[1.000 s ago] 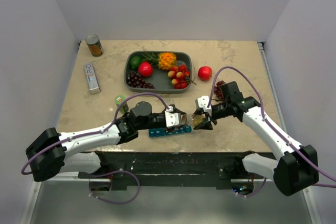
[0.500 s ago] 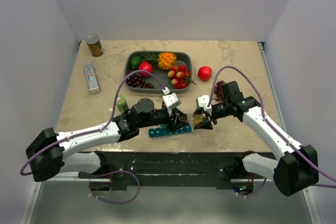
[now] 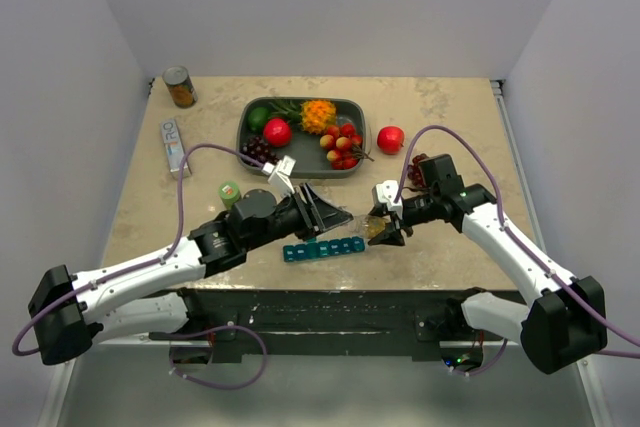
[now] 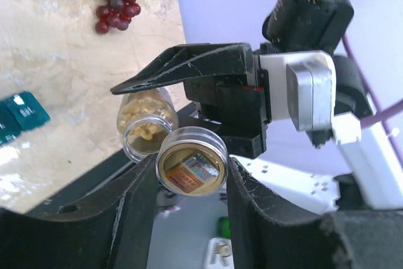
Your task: Sort the pills into containers
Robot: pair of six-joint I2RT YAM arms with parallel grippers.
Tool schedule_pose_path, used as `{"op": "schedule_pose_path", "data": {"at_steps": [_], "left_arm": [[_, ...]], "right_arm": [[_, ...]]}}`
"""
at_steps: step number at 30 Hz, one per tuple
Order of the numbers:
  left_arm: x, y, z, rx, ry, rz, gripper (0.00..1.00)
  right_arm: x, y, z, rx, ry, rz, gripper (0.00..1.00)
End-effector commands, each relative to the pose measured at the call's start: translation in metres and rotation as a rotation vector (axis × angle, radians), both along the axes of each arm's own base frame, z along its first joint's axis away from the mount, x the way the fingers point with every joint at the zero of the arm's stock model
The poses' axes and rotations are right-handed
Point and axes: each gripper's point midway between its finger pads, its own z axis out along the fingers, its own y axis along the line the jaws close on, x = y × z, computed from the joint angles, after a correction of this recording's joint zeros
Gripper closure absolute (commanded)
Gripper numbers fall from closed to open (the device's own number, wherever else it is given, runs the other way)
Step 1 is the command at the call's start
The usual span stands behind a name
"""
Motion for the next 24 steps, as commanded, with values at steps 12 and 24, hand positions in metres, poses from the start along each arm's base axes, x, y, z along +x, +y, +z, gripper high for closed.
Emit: {"op": "schedule_pose_path", "data": {"at_steps": [12, 24], "left_arm": [[0.021, 0.037, -0.002, 0.051, 0.051, 0.191, 1.0], [-0.001, 0.176, -0.147, 0.913, -0.022, 0.239, 0.96]], "right_arm": [[0.003, 0.002, 0.01, 0.023, -0.041, 0.0, 1.0], [0.01, 0.0, 0.01, 0.006, -0.051, -0.032, 1.0]]}}
